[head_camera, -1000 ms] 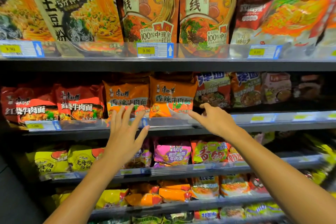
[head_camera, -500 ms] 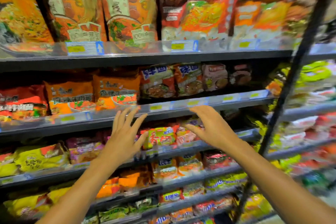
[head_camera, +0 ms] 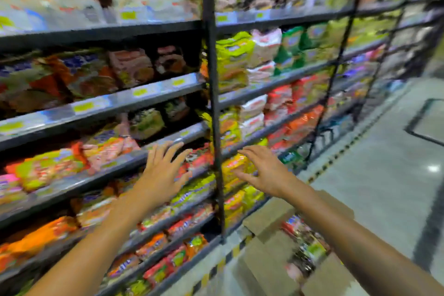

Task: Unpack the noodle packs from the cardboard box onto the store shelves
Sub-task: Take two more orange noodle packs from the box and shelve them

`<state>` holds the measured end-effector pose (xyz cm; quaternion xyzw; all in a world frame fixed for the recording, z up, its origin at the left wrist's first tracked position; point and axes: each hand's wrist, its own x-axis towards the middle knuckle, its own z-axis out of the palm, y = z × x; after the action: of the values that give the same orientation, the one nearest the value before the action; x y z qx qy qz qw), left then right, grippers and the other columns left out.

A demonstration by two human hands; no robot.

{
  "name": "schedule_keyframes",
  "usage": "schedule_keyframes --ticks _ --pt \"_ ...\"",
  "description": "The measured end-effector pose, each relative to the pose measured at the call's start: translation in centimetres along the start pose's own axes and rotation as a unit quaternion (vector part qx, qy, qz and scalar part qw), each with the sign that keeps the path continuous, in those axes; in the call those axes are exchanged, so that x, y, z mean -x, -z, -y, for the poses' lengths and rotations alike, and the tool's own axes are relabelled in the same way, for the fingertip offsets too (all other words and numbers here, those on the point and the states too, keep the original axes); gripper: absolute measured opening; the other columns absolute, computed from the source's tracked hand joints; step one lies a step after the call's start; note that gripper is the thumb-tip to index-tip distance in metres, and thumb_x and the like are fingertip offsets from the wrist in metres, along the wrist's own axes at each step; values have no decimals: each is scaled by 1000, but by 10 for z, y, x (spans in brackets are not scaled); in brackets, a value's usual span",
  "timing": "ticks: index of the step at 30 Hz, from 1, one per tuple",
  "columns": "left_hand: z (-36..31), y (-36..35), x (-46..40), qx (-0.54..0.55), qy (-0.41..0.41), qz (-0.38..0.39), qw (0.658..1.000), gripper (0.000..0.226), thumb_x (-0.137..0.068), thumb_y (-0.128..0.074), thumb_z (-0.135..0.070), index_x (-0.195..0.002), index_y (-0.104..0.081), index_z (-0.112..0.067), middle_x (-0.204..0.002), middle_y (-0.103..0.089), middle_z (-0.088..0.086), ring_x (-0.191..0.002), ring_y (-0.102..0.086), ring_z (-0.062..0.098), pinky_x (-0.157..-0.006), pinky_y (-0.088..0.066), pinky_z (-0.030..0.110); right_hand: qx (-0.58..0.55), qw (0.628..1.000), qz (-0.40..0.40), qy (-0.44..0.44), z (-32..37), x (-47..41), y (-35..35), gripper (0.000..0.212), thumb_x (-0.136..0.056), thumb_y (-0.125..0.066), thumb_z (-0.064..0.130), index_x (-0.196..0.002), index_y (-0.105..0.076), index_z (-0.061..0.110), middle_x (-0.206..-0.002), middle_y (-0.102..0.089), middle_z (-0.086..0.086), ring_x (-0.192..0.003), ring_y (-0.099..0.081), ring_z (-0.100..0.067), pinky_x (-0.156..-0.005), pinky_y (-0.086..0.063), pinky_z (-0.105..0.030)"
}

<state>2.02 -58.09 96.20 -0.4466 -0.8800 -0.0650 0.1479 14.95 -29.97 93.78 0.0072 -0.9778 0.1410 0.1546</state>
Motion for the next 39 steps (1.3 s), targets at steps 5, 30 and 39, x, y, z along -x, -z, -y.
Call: schedule_keyframes --ticks 5,30,39 --pt "-94 -50 -48 49 -60 45 996 66 -92 -29 -62 -143 -45 -24 -151 -41 7 -142 -30 37 -118 -15 59 10 993 1 -118 -88 93 33 70 -93 -47 66 -151 -35 28 -156 -35 4 -146 -24 -18 -120 -27 -40" --pt "-341 -319 -279 221 -139 275 925 69 -99 -39 -52 -156 -12 -24 -163 -13 2 -150 -11 23 -122 -14 41 -66 890 149 -426 -397 202 30 87 -81 -40 76 -152 -32 28 -157 -38 0 -145 -29 -21 -116 -28 -33" --pt "-347 -371 -320 273 -33 312 909 64 -100 -46 -43 -155 -19 -23 -159 -23 -1 -147 -19 23 -120 -19 39 -104 883 214 -405 -496 159 0 71 -94 -56 55 -153 -35 20 -155 -42 -2 -141 -35 -21 -114 -32 -34"
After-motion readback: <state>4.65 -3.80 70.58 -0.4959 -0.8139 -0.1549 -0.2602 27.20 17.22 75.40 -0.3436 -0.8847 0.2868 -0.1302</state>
